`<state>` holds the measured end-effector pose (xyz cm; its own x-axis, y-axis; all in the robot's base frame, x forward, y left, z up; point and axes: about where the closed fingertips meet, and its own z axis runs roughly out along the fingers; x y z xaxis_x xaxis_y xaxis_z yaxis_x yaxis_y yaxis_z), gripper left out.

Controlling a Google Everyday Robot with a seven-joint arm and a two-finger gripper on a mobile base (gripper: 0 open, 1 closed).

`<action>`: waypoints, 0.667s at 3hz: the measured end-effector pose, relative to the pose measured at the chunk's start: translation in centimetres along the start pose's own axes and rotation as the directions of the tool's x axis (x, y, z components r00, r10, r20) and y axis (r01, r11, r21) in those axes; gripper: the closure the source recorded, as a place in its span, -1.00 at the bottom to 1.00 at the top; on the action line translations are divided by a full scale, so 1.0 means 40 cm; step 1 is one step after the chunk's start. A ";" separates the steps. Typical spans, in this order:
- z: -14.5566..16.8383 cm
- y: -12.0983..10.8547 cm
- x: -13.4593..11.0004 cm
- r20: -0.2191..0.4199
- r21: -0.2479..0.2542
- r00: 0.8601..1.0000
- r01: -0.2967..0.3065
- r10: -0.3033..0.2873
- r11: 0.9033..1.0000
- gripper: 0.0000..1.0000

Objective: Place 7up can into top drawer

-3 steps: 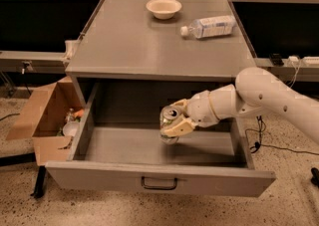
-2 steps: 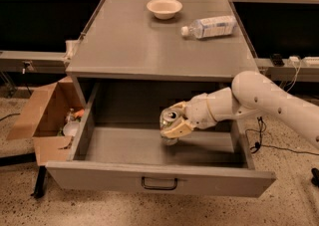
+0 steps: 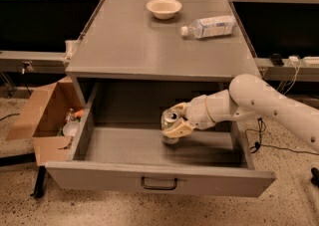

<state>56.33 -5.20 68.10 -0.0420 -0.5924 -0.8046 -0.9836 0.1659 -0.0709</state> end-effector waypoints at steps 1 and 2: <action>0.002 -0.005 0.013 0.008 0.014 1.000 -0.002 0.002 1.000 0.17; -0.003 -0.005 0.015 0.021 0.020 1.000 -0.001 0.000 1.000 -0.31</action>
Offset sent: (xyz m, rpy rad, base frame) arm 0.0019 -0.0119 -0.0014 0.0339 -0.0278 -0.0279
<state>56.47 -5.68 67.70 -0.0386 -0.5754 -0.8170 -0.9798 0.1824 -0.0822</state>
